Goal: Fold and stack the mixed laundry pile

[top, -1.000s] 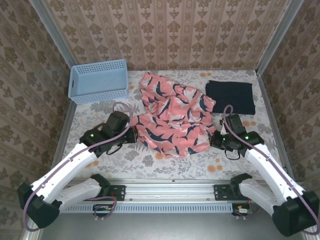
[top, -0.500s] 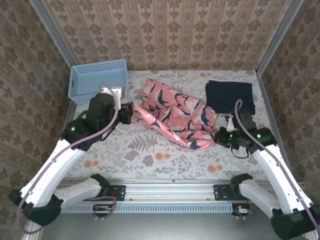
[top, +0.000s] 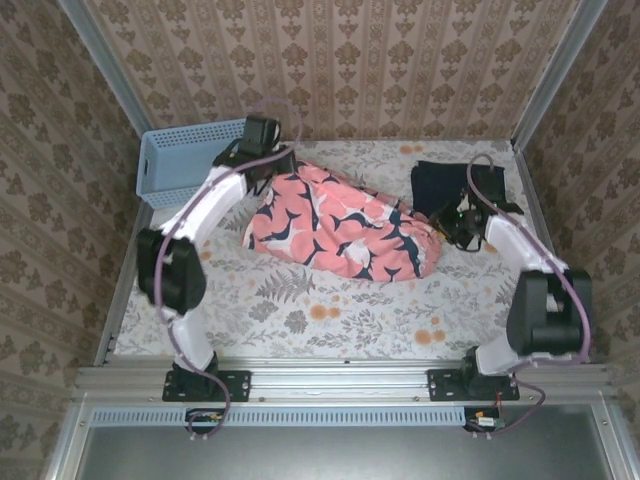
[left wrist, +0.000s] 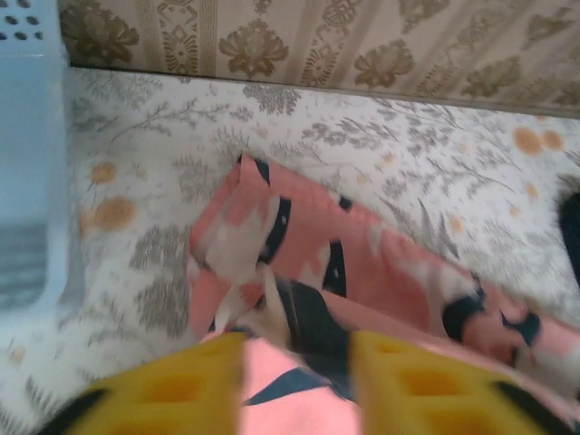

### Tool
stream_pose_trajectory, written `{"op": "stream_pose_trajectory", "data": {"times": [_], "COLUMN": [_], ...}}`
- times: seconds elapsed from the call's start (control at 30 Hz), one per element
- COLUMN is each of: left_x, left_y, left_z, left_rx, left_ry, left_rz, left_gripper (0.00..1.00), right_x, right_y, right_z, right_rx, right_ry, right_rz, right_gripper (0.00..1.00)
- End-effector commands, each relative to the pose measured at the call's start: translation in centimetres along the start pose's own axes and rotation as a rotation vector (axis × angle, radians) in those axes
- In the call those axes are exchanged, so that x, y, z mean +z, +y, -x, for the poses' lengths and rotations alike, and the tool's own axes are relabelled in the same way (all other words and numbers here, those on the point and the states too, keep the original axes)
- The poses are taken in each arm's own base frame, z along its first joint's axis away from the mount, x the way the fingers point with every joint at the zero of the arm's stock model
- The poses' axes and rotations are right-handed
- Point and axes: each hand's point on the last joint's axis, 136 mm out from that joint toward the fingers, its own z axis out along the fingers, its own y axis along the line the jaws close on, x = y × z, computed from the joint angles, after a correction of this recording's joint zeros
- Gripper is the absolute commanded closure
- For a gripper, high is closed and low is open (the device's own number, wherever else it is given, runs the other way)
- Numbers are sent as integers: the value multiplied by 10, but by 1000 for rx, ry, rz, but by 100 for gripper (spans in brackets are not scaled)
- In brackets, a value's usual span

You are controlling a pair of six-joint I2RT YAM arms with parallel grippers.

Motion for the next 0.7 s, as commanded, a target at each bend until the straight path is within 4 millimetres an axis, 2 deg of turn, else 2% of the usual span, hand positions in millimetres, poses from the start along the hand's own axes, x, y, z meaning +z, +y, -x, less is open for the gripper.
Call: {"op": "stream_pose_trajectory", "data": {"times": [0.0,0.03,0.07,0.1,0.2,0.3,0.37,0.43,0.53,0.6,0.67], "left_x": [42,50,54,51,28,-2,-21,-33,-45,-52,-54], "left_y": [21,21,18,15,9,2,-1,-2,-1,-3,-9], "left_z": [7,10,14,19,34,34,26,8,-30,-58,-87], "left_rx": [-2,-3,1,10,64,83,89,89,81,52,32], "left_ry": [82,87,89,85,24,-32,-53,-44,17,50,82], "left_rz": [60,58,45,42,50,3,-28,-60,-116,-168,-213], "left_gripper": [0,0,0,0,0,0,0,0,0,6,11], "right_x": [22,23,21,18,-2,-16,-20,-23,-29,-30,-32], "right_y": [25,28,34,39,50,37,26,20,16,13,20], "right_z": [63,77,87,93,91,71,54,34,3,-21,-42], "right_rx": [26,40,41,23,-76,-153,-188,-219,-269,-286,-322], "right_ry": [-107,-133,-153,-163,-198,-211,-185,-146,-98,-59,-41], "right_rz": [129,150,164,170,158,86,59,59,70,67,77], "right_gripper": [47,42,25,0,0,0,0,0,1,9,20]}}
